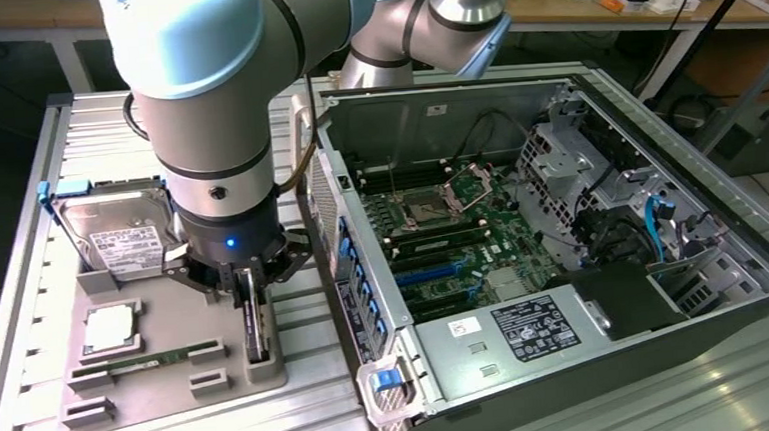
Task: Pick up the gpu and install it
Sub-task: 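Pick up the gpu and move the gpu toward the slot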
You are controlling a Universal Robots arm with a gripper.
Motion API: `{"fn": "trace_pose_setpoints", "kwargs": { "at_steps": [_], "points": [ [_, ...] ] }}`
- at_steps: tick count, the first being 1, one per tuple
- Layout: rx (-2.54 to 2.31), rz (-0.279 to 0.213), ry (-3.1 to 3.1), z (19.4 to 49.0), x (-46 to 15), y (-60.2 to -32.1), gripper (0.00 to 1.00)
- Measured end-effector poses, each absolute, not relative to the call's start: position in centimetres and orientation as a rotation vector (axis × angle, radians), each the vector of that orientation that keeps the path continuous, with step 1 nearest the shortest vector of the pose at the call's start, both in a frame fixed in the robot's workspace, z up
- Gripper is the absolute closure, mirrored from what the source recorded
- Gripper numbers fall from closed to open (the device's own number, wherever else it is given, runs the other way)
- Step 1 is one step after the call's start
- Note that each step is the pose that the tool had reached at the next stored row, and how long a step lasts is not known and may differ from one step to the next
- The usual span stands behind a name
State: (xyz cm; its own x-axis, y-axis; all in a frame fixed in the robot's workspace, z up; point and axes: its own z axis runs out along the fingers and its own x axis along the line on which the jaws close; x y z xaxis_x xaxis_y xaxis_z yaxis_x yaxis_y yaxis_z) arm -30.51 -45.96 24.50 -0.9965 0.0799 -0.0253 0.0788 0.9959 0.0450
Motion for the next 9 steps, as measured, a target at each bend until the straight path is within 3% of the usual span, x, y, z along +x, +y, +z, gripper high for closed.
{"fn": "trace_pose_setpoints", "kwargs": {
  "at_steps": [9],
  "points": [
    [0.124, 0.069, 3.111, 24.5, -30.51, -45.96, 0.73]
  ]
}}
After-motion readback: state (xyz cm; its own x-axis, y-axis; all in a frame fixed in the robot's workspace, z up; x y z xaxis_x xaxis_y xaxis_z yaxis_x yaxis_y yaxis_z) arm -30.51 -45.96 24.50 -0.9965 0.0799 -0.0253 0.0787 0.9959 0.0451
